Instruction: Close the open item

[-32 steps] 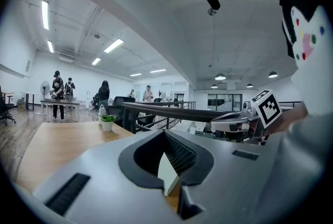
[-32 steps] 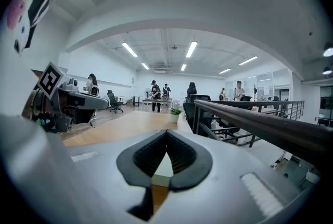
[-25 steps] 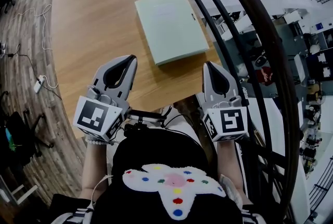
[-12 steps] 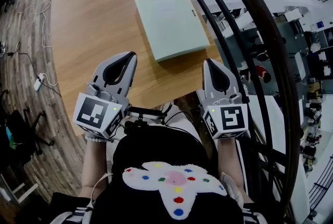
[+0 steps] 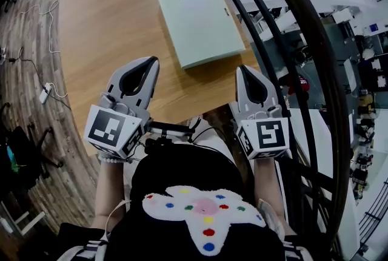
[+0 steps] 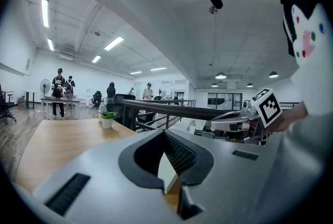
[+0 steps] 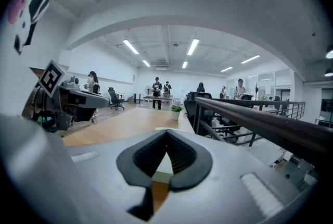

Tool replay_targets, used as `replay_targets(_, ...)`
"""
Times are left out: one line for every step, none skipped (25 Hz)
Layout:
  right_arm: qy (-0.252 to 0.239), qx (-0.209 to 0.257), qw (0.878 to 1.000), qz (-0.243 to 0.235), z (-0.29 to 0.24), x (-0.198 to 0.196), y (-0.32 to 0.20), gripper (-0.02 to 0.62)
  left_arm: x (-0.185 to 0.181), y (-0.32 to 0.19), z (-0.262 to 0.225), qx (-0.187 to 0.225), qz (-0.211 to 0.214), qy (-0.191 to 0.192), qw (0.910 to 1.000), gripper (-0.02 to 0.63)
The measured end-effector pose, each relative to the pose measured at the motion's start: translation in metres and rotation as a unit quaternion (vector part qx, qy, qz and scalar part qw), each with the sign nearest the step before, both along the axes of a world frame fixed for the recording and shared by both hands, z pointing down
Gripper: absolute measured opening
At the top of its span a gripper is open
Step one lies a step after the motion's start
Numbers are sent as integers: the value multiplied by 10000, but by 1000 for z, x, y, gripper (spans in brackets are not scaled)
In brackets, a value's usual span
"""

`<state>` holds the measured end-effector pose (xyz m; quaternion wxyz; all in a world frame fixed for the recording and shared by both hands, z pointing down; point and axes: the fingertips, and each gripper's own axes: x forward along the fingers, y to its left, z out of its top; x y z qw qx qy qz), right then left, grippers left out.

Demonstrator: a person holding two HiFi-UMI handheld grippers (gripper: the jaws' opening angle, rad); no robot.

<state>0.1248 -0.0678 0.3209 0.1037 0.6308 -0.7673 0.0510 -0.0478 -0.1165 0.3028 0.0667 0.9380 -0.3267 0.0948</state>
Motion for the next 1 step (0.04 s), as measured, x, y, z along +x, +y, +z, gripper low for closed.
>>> replay_targets(6,0,10000,-5,0,0,-1,8,0,0,0,6,1,4,10000,6)
